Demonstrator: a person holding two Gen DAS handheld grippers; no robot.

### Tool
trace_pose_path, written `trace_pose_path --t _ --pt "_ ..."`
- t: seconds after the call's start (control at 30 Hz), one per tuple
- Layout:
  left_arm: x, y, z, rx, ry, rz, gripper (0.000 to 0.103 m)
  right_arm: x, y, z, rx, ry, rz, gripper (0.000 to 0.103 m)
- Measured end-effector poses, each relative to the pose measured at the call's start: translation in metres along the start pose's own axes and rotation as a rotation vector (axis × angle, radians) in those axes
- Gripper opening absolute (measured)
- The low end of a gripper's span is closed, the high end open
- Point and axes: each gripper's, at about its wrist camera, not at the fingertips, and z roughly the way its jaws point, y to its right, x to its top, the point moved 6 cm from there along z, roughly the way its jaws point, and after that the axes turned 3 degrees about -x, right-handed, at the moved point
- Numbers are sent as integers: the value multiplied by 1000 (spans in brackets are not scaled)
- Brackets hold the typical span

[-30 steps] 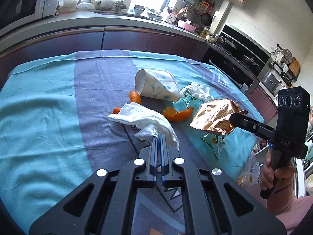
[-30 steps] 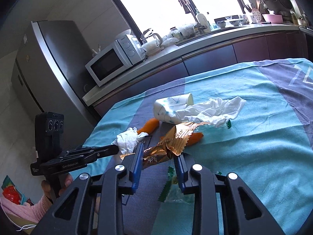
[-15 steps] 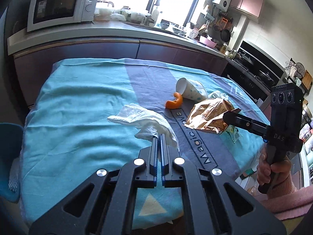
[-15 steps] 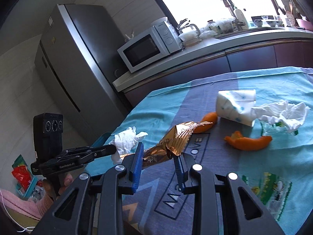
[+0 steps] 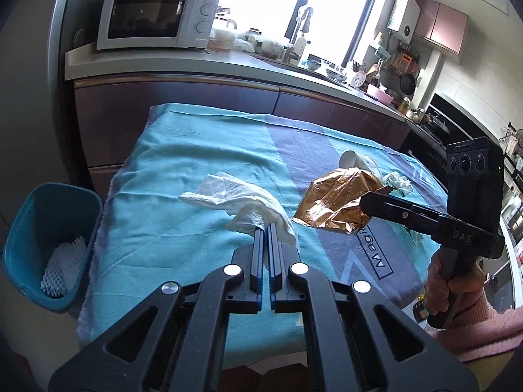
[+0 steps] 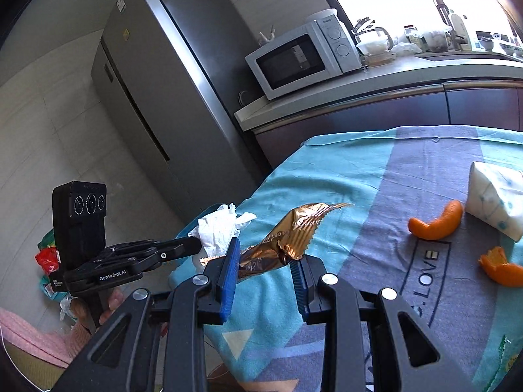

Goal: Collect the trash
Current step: 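Carry the tissue to the bin with the left gripper while the right gripper carries the wrapper there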

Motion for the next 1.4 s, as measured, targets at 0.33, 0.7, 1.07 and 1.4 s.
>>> trace_pose_path --t 0.33,0.7,1.07,1.4 --pt "2 -33 -28 84 43 -40 3 13 -30 36 72 -32 -50 28" --pt "6 -80 -62 198 91 -106 3 21 -69 77 172 -87 -106 28" --pt "4 -117 -79 300 102 -142 3 27 -96 121 230 -144 -151 28" --pt "-1 -156 -83 380 96 -175 3 31 -118 164 256 -202 -190 28"
